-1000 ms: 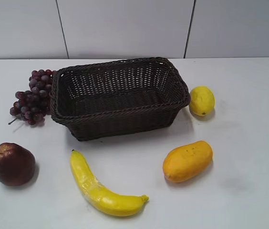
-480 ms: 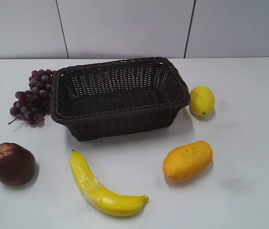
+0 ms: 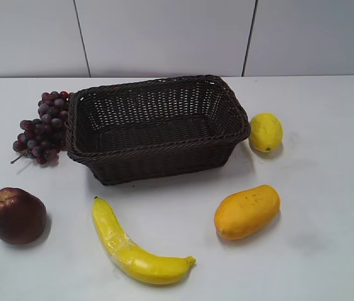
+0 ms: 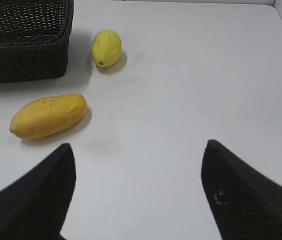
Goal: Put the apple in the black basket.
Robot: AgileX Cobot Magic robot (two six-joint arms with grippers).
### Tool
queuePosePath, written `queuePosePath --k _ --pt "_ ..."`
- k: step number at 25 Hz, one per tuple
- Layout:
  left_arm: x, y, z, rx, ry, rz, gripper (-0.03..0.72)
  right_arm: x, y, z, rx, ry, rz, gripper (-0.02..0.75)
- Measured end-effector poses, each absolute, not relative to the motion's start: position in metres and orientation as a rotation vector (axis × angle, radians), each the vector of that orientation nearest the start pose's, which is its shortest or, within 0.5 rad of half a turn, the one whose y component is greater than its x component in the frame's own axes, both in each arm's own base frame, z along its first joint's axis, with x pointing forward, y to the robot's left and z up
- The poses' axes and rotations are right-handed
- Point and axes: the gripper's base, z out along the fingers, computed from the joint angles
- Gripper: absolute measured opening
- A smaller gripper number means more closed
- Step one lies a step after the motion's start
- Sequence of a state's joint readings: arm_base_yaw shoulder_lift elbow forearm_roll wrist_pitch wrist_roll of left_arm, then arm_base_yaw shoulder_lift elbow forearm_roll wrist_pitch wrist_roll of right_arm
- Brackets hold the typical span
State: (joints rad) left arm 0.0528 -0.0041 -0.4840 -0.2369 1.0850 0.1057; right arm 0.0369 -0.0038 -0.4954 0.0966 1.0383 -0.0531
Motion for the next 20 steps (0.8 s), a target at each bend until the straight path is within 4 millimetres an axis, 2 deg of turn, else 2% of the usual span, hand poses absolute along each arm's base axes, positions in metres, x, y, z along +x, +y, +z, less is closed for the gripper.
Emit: queuePosePath --k 7,16,20 --pt "-0.005 -0.020 0.273 0.068 2.058 -0.204 0.587 -0.005 0.007 0.278 -0.094 2.018 0.105 0.589" --pt "-0.004 -0.021 0.274 0.067 2.058 -0.224 0.544 -0.005 0.007 0.278 -0.094 2.018 0.105 0.589" --pt "0.011 -0.025 0.278 0.071 2.151 -0.296 0.573 -0.005 0.007 0.278 -0.094 2.018 0.105 0.589"
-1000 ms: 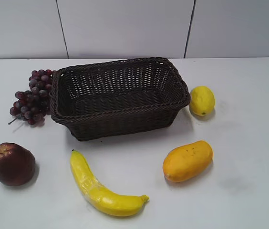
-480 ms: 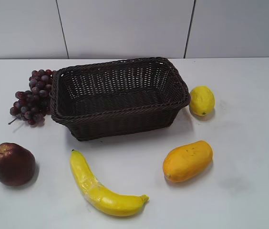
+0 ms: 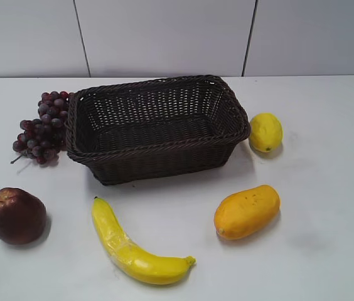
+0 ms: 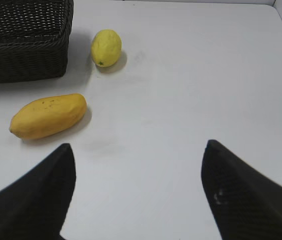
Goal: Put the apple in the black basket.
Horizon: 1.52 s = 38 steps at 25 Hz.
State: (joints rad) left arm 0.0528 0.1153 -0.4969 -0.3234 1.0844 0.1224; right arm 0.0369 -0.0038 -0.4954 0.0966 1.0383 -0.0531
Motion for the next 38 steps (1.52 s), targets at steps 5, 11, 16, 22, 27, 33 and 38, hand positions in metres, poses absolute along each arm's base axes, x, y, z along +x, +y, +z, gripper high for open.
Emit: queuePosePath --k 5,11,16,22,27,33,38 --pt "0.045 -0.027 0.287 0.103 2.289 -0.350 0.595 -0.005 0.007 0.278 -0.094 2.018 0.105 0.589" --pt "0.087 -0.027 0.295 0.154 2.407 -0.379 0.598 -0.005 0.007 0.278 -0.094 2.018 0.105 0.589" --pt "0.120 -0.033 0.298 0.239 2.507 -0.430 0.599 -0.005 0.007 0.278 -0.094 2.018 0.105 0.589" --pt "0.155 -0.046 0.288 0.400 2.643 -0.428 0.599 -0.005 0.007 0.278 -0.094 2.018 0.105 0.589" --pt "0.180 -0.059 0.269 0.504 2.764 -0.415 0.599 -0.005 0.007 0.278 -0.094 2.018 0.105 0.589" --pt "0.211 -0.064 0.249 0.524 2.839 -0.367 0.599 -0.005 0.007 0.278 -0.094 2.018 0.105 0.589" --pt "0.231 -0.068 0.231 0.529 2.893 -0.351 0.599 -0.005 0.007 0.278 -0.094 2.018 0.105 0.589"
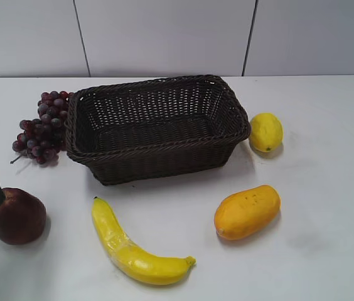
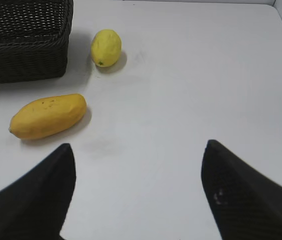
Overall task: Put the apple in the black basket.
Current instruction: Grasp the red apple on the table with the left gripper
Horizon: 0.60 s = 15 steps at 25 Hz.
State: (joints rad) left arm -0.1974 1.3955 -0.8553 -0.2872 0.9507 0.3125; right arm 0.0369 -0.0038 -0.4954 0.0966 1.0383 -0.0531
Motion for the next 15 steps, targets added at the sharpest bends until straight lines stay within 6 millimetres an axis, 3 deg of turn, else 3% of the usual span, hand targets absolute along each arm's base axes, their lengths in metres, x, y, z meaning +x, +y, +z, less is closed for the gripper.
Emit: queuePosePath --k 6,15 --pt "0.254 -0.071 0.219 0.535 2.932 -0.337 0.599 -0.005 0.007 0.278 -0.094 2.018 0.105 0.589" --pt "0.266 -0.073 0.196 0.525 2.987 -0.332 0.599 -0.005 0.007 0.278 -0.094 2.018 0.105 0.589"
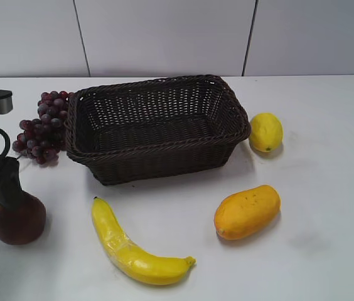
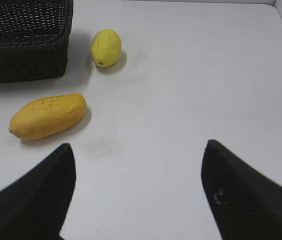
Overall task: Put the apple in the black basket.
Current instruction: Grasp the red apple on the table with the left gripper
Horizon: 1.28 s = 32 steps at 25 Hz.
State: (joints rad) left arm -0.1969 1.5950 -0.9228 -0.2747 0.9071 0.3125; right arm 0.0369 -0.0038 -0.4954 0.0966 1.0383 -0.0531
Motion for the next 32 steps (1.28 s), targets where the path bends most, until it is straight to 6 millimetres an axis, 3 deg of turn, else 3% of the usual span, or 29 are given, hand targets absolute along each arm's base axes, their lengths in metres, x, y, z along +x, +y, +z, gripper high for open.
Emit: queuePosePath --k 11,26,32 --pt "0.272 -0.075 0.178 0.500 3.035 -0.354 0.597 -0.005 0.007 0.278 -0.094 2.018 0.105 0.589" --pt "0.275 -0.076 0.174 0.481 3.026 -0.359 0.586 -0.005 0.007 0.278 -0.094 2.018 0.105 0.589" --pt "0.275 -0.076 0.174 0.480 3.031 -0.364 0.549 -0.005 0.007 0.278 -0.094 2.018 0.105 0.589"
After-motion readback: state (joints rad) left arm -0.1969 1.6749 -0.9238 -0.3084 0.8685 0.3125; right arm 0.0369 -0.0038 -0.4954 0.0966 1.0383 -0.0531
